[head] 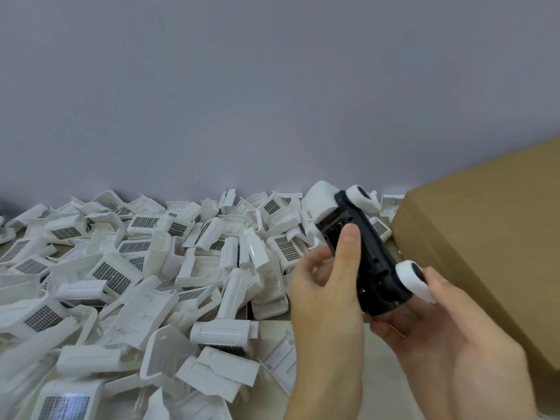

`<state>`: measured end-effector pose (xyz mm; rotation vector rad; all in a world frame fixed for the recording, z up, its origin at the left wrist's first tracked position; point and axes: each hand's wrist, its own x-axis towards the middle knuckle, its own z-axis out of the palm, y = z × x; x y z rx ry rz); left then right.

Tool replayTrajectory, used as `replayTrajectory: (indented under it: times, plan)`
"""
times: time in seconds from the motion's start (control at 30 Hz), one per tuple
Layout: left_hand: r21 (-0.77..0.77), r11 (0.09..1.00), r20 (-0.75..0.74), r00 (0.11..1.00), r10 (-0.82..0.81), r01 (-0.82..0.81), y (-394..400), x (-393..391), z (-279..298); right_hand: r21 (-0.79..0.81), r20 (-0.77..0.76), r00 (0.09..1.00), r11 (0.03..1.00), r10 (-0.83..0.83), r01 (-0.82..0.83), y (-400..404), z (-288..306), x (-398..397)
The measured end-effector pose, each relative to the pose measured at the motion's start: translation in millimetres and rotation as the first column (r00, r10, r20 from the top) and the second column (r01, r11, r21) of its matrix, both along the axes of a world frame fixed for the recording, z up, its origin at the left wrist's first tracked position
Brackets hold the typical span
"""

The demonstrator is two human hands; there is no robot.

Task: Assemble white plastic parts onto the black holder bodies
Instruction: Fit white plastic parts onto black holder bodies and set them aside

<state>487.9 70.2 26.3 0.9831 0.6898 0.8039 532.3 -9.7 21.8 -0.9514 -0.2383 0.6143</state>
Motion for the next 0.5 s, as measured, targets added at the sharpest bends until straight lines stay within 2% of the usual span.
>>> replayTrajectory:
  times: [0.1,0.17,0.3,0.4,0.47,0.5]
  plan:
    - [0.052,0.980,0.014,0.981,-0.193,0.192,-5,-3,4,0.047,-0.068,0.997,0.999,0.023,-0.020,-2,-1,2]
    - [0.092,0.970,0.030,0.973,-0.229,0.226,-4,-5,6,0.023,-0.039,0.998,0.998,0.051,-0.050,-2,-1,3]
    - [0.048,0.978,0.073,0.975,-0.208,0.204,-1,-6,7,-0.163,0.066,0.997,0.986,0.049,-0.038,2,-2,0]
    - [0.051,0.993,0.067,0.992,-0.108,0.105,5,-4,3,-0.328,0.270,0.960,0.929,-0.080,0.169,6,-9,-4]
    - [0.078,0.995,0.037,0.997,-0.072,0.069,6,-4,1,-0.311,0.430,0.878,0.879,-0.209,0.362,6,-13,-6]
    - [0.072,0.994,0.057,0.995,-0.087,0.083,7,-5,1,-0.261,0.524,0.809,0.854,-0.266,0.450,7,-13,-8]
